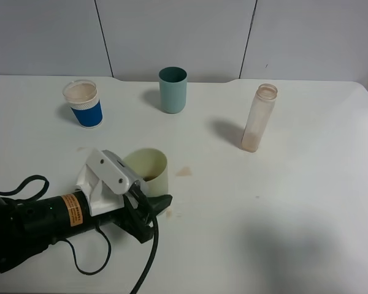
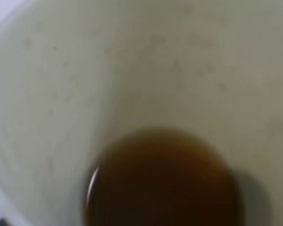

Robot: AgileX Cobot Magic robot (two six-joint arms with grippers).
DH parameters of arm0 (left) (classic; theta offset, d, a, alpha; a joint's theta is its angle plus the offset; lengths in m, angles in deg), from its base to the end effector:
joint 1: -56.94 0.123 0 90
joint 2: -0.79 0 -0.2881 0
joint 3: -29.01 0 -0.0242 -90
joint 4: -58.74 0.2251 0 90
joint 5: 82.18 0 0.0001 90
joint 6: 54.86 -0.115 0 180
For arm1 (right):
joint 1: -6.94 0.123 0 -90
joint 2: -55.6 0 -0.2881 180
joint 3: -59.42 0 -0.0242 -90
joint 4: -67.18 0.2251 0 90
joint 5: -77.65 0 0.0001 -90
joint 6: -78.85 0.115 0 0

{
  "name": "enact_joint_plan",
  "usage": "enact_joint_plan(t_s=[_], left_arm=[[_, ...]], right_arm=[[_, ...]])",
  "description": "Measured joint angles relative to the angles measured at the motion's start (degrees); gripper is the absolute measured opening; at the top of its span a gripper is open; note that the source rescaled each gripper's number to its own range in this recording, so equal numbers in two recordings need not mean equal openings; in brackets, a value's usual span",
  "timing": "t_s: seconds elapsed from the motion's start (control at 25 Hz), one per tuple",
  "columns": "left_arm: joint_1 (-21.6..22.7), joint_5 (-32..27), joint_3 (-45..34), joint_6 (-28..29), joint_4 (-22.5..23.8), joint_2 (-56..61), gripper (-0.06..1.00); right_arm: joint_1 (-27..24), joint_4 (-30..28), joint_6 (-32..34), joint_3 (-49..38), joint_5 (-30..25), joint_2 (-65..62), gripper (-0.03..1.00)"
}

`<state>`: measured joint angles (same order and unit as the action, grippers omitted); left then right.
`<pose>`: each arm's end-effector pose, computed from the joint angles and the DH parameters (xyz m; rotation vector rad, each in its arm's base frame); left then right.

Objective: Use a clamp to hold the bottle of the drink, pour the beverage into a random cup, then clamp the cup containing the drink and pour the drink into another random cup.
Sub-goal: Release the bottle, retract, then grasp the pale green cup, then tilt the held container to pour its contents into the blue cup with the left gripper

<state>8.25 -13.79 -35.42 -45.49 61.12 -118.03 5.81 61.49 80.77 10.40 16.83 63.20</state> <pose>0.1647 -0.1941 0.1009 0.7352 1.9350 -0.6676 -0.0094 -0.0098 0.2525 0.0589 2.0466 -0.1104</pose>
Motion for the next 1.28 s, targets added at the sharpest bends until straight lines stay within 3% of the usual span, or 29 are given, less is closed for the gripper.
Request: enact_joint_plan(t_s=[0.28, 0.44, 0.56, 0.76, 0.8, 1.0, 1.28], left_arm=[[0.1, -5.2, 0.0, -0.5, -7.1, 7.8, 0.02], [3.2, -7.5, 0.0, -0.9, -7.9, 10.8, 0.02], [7.9, -8.5, 0.0, -0.9, -7.4, 13.6, 0.02], [18.1, -12.3, -0.1, -0.9, -0.4, 17.9, 0.02], [18.1, -12.3, -0.1, -0.9, -0.4, 17.9, 0.02], [33.8, -16.5, 0.0, 0.3, 9.5, 21.4, 0.02], [45.6, -17.7, 0.8, 1.0, 10.7, 21.8, 0.02]], right_arm=[[0.0, 0.0, 0.0, 0.0, 0.0, 0.0, 1.00], [0.0, 0.0, 0.0, 0.0, 0.0, 0.0, 1.00], [0.0, 0.0, 0.0, 0.0, 0.0, 0.0, 1.00], [0.0, 0.0, 0.0, 0.0, 0.0, 0.0, 1.00], [0.0, 0.0, 0.0, 0.0, 0.0, 0.0, 1.00], [0.0, 0.0, 0.0, 0.0, 0.0, 0.0, 1.00], [0.0, 0.0, 0.0, 0.0, 0.0, 0.0, 1.00]])
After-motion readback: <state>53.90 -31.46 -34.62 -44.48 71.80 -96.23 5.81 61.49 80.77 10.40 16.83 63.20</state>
